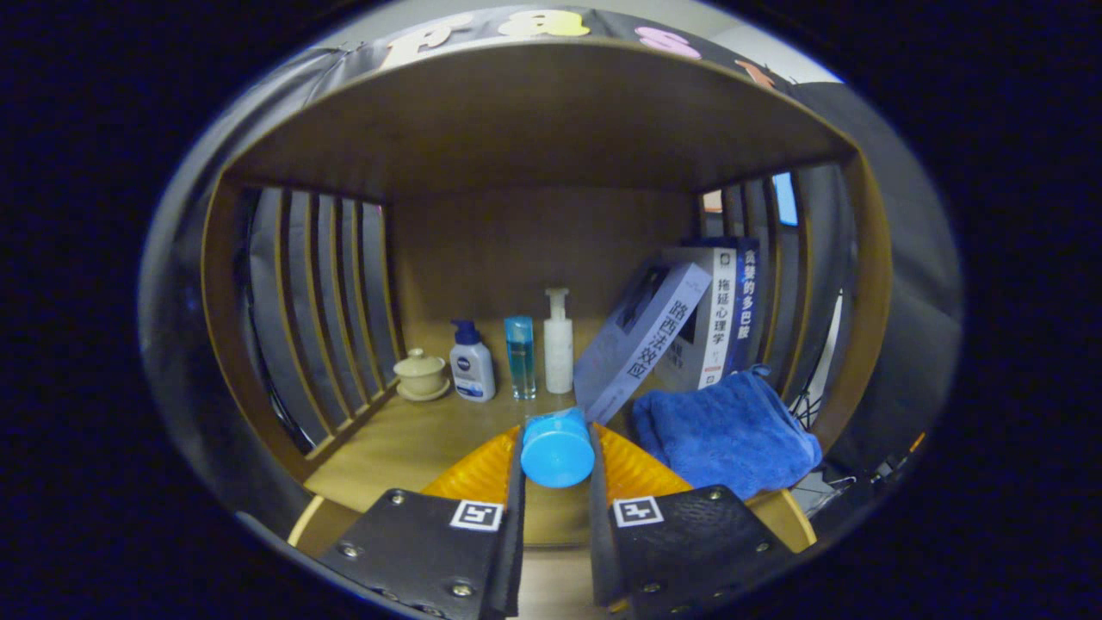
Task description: Pull open the drawer, take out the items inside it, and place them on the countertop above the cabinet.
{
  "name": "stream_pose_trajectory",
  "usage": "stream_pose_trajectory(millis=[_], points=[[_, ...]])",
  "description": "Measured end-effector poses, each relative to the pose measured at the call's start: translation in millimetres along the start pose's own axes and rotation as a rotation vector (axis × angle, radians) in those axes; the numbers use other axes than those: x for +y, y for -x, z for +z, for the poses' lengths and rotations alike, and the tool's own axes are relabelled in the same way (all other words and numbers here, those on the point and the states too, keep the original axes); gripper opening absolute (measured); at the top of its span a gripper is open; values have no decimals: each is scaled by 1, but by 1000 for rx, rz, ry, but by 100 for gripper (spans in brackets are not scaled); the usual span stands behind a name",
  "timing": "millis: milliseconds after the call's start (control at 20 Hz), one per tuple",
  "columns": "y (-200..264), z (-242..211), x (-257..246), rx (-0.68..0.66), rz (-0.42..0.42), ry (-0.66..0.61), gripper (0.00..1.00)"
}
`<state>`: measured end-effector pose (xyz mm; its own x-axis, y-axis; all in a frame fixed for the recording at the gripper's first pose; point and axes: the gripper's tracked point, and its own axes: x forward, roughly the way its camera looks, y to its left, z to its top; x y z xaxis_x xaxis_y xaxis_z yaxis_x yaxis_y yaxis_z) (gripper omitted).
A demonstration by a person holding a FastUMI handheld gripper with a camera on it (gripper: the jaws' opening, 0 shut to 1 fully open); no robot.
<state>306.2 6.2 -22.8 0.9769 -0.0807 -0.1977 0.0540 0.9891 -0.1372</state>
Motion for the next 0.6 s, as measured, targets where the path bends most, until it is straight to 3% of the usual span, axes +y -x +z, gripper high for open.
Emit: stream_pose_trajectory(millis=[250, 600], points=[[-30, -43, 10, 78, -19, 5, 33], [-38, -67, 24, 139, -15, 40, 39]])
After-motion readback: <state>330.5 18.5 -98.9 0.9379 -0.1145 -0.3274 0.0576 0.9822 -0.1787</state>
